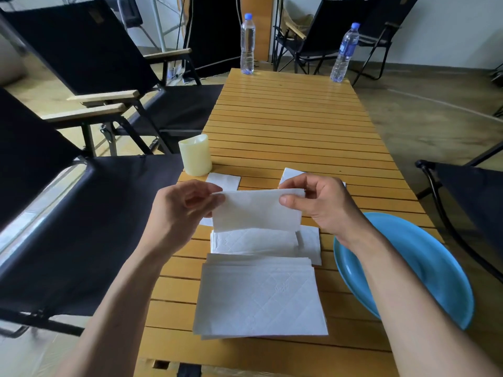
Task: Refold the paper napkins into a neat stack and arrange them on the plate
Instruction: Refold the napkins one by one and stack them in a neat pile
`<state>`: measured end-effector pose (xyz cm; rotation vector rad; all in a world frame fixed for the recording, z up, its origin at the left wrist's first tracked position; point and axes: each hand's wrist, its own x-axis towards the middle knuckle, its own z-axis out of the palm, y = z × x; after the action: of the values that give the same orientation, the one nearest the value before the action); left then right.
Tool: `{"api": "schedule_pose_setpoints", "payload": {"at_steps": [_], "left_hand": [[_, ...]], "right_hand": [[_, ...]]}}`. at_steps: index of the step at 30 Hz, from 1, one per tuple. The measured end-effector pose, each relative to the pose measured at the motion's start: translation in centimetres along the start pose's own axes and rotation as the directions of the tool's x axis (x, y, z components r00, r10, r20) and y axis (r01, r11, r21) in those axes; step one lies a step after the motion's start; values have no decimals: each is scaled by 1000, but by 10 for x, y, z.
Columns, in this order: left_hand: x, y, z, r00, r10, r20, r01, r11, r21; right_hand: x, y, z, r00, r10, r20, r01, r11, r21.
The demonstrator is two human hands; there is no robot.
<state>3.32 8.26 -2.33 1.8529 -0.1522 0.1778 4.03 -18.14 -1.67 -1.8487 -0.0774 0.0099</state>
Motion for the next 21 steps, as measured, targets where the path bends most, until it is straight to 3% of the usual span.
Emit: {"api": "schedule_pose_setpoints", "payload": {"at_steps": [4, 8, 11, 13, 15, 17, 19, 21], "left_hand": [[0, -2, -1, 999, -43, -10, 43, 999, -2], [-1, 10, -10, 1000, -13, -5, 13, 1000, -12], [-2, 28, -24, 1000, 25, 14, -24, 999, -42], [-4, 40, -36, 993, -40, 109, 51, 993, -107], [-8, 46, -47, 927, -196, 318, 243, 963, -114], [-15, 45, -53, 785, -360, 504, 393, 919, 44], [-21, 42, -51, 678, -463, 570, 425, 880, 210], [-28, 38, -47, 615, -536, 579, 448, 841, 303]], "right_hand": [[-2, 4, 2, 994, 112, 11, -111, 992, -57], [-7, -9, -7, 994, 108, 30, -109, 994, 12], [-17, -28, -20, 985, 103, 139, -121, 985, 122], [-26, -39, -28, 959, 111, 259, -160, 971, 178], [-33, -45, -34, 911, 165, 377, -232, 963, 139], [-41, -46, -37, 836, 260, 482, -307, 951, 20], [-48, -45, -36, 749, 352, 561, -342, 931, -128], [-52, -44, -31, 693, 417, 589, -336, 909, -248]]}}
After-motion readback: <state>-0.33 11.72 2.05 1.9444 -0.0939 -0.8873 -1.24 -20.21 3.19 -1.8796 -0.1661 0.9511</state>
